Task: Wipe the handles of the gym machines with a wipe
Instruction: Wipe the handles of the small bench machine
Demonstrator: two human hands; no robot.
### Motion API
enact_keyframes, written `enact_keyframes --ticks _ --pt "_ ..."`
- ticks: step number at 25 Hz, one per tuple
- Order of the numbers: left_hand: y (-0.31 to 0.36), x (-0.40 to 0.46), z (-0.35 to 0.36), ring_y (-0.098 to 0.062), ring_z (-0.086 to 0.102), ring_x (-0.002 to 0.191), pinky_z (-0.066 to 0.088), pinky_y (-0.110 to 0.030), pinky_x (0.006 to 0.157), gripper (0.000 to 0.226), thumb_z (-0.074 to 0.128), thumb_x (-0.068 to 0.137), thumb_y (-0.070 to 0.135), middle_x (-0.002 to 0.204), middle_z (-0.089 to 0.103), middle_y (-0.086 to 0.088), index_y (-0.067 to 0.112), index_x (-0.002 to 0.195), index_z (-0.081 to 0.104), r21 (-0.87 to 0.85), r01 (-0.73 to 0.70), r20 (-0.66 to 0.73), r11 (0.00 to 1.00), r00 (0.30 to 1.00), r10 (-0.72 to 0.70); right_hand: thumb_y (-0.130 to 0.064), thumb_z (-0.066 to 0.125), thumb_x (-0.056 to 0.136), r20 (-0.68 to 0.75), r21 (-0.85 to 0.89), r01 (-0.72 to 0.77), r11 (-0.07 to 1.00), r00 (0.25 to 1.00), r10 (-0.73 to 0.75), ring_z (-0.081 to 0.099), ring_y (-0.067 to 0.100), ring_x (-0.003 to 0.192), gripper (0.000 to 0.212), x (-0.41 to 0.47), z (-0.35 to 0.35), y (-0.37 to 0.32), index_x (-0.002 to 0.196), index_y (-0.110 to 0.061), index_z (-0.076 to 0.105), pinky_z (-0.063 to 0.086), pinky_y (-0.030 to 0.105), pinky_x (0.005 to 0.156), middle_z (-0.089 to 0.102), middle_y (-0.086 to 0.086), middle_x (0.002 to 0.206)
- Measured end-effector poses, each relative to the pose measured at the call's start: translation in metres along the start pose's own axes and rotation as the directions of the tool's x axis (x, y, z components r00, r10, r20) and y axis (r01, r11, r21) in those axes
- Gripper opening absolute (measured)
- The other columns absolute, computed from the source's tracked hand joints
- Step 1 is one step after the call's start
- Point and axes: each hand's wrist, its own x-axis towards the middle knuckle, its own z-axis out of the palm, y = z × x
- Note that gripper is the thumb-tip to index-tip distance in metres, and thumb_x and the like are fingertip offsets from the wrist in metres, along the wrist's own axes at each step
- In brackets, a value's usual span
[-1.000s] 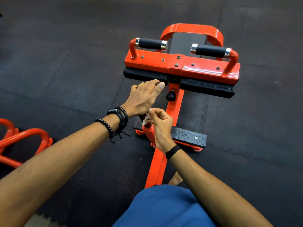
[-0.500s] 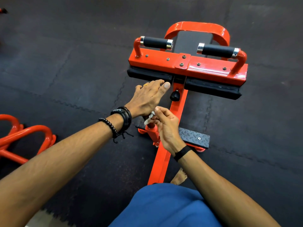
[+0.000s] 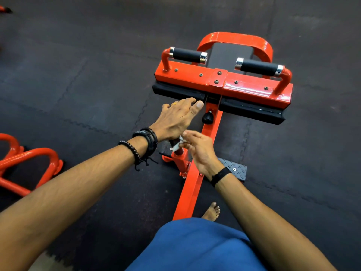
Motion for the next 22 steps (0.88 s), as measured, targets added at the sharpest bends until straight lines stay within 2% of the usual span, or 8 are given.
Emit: enact_keyframes --ticks 3,6,8,11,14,16,18,22 --pt "-0.001 0.0 0.0 -0.021 0.049 0.1 0.03 -0.059 0.104 0.088 -0.001 0.088 0.078 0.1 0.053 0.001 0.012 0.12 0.048 0.005 -0.011 0.003 1.0 1.0 0.011 0.003 0.06 0.092 0.062 -0.113 0.108 0.988 0.993 -0.102 0.062 0.009 0.052 0.01 -0.002 0.004 -0.009 0.086 -0.002 0.067 0.051 0.022 0.057 0.068 0.0 0.062" --pt "-0.001 0.0 0.0 -0.02 0.046 0.094 0.03 -0.06 0.104 0.086 0.0 0.089 0.077 0.091 0.048 0.004 0.012 0.118 0.048 0.003 -0.013 -0.009 1.0 1.0 0.013 -0.002 0.065 0.09 -0.092 -0.426 0.038 0.904 0.992 -0.086 0.063 0.012 0.066 0.015 0.022 -0.01 0.028 0.081 -0.01 0.074 0.054 0.035 0.067 0.072 0.005 0.073" --pt "-0.002 0.001 0.0 -0.019 0.045 0.093 0.03 -0.061 0.104 0.087 0.0 0.089 0.078 0.09 0.047 0.003 0.013 0.12 0.049 0.002 -0.006 -0.009 1.0 1.0 0.006 -0.002 0.065 0.088 -0.145 -0.557 -0.055 0.829 0.989 -0.031 0.062 0.014 0.067 0.017 0.037 -0.022 0.051 0.079 -0.012 0.075 0.056 0.045 0.073 0.071 0.004 0.074" --pt "-0.002 0.0 0.0 -0.014 0.046 0.097 0.028 -0.059 0.106 0.093 -0.003 0.086 0.081 0.094 0.051 0.015 0.017 0.129 0.048 -0.002 -0.005 -0.005 1.0 1.0 0.005 0.001 0.062 0.089 -0.156 -0.556 -0.084 0.827 0.988 -0.005 0.062 0.019 0.067 0.026 0.031 -0.016 0.045 0.072 -0.017 0.073 0.054 0.046 0.072 0.069 0.005 0.07" --pt "-0.003 0.001 -0.001 -0.019 0.044 0.13 0.02 -0.057 0.113 0.103 -0.004 0.081 0.084 0.138 0.054 0.002 0.018 0.146 0.04 -0.024 0.017 0.024 1.0 1.0 -0.016 0.001 0.061 0.091 -0.031 -0.369 0.054 0.928 0.997 -0.07 0.064 0.022 0.064 0.018 0.009 0.001 -0.002 0.079 -0.006 0.072 0.054 0.041 0.07 0.067 0.008 0.069" --pt "-0.003 0.001 0.0 -0.018 0.039 0.138 0.016 -0.055 0.115 0.107 -0.005 0.078 0.086 0.149 0.047 -0.001 0.017 0.15 0.035 -0.021 0.012 0.031 1.0 0.999 -0.011 -0.003 0.061 0.093 0.084 -0.298 0.175 0.938 0.984 -0.156 0.067 0.024 0.067 0.013 -0.003 0.009 -0.024 0.085 0.0 0.071 0.056 0.039 0.071 0.07 0.013 0.073" --pt "-0.003 0.001 0.0 -0.018 0.039 0.138 0.017 -0.054 0.115 0.109 -0.005 0.078 0.086 0.149 0.047 -0.001 0.016 0.151 0.035 -0.024 0.005 0.028 1.0 1.0 -0.004 -0.007 0.064 0.092 0.065 -0.37 0.226 0.901 0.974 -0.218 0.068 0.026 0.075 0.013 -0.001 0.01 -0.018 0.084 -0.005 0.074 0.057 0.042 0.073 0.073 0.013 0.078" --pt "-0.001 0.0 0.001 -0.017 0.042 0.135 0.019 -0.055 0.114 0.104 -0.005 0.081 0.084 0.144 0.05 0.002 0.018 0.149 0.037 -0.028 0.02 0.004 0.999 1.0 -0.02 0.001 0.064 0.085 -0.128 -0.622 0.005 0.783 0.986 -0.108 0.064 0.015 0.071 0.018 0.03 -0.012 0.038 0.077 -0.008 0.076 0.058 0.048 0.074 0.071 0.002 0.072"
